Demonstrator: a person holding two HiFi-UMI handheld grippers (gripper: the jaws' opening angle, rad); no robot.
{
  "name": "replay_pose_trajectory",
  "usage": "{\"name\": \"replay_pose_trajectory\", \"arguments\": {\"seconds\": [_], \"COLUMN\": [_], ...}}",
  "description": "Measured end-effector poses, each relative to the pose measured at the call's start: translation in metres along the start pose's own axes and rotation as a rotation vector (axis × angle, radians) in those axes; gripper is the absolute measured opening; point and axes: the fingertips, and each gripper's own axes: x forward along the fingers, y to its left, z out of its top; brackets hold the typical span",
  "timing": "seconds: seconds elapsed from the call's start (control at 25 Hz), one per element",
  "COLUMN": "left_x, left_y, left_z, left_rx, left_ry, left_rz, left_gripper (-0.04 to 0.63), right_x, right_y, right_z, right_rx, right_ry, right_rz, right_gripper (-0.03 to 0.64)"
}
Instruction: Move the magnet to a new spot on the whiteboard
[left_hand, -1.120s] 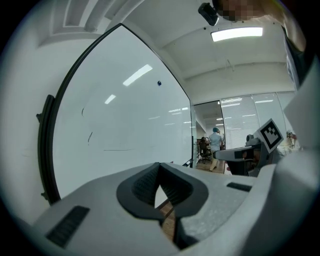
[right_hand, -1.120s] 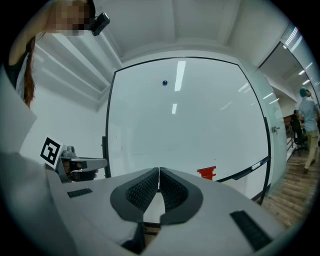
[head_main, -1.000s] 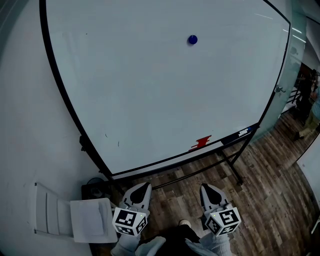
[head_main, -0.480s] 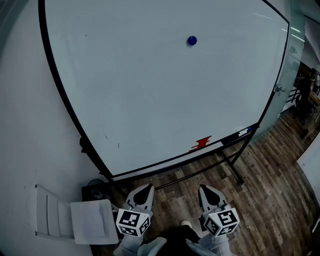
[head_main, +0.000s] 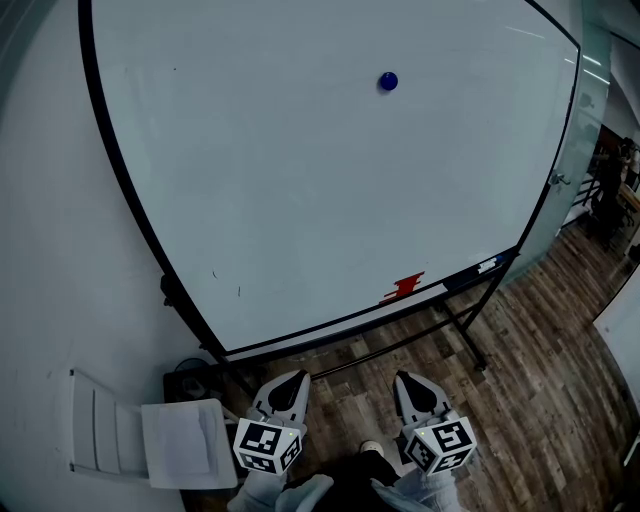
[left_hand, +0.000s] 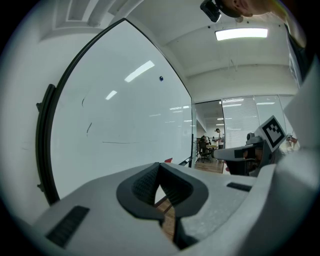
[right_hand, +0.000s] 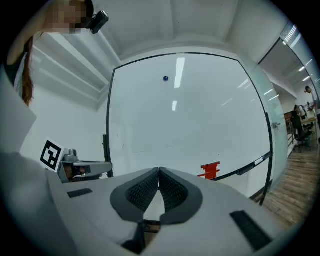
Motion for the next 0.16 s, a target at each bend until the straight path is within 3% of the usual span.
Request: {"name": "replay_pose_trajectory", "arguments": {"seconds": [0.16], "left_x": [-0.0005], "left_y": [0.0015], "left_z": [-0.0005], "left_rx": [-0.002], "left_ry": [0.001], "left_rz": [0.001], "left_gripper": [0.009], "right_x": [0.0027], "right_y": [0.0018], "right_z": [-0.0016], "right_rx": [0.001], "right_ry": [0.012], "right_rz": [0.007], "right_gripper": [0.029]}}
